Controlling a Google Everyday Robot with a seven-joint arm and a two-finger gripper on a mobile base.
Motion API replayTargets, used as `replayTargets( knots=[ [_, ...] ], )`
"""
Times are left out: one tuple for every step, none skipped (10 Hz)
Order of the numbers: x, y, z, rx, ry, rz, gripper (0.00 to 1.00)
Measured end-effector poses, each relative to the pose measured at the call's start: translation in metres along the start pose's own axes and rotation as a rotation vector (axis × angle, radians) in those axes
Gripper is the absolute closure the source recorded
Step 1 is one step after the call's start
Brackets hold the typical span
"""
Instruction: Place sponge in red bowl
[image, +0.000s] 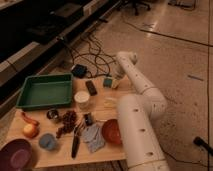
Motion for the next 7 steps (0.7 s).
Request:
replayTargets(
  knots=[
    [0.0005, -0.0002, -0.0004, 0.001, 0.000, 0.001, 0.67],
    [0.0013, -0.0002, -0.0005, 0.001, 0.000, 0.001, 0.76],
    [0.0011, -0.0002, -0.0005, 0.001, 0.000, 0.001, 0.87],
    [0.0009, -0.0002, -0.0006, 0.000, 0.000, 0.001, 0.97],
    [0.0018, 0.0023, 0.0004, -0.013, -0.003, -0.002, 1.00],
    [0.0019, 0.0063, 0.0037, -0.040, -0.007, -0.011, 1.00],
    [0.0004, 0.0087, 0.0057, -0.053, -0.007, -0.028, 1.00]
  ],
)
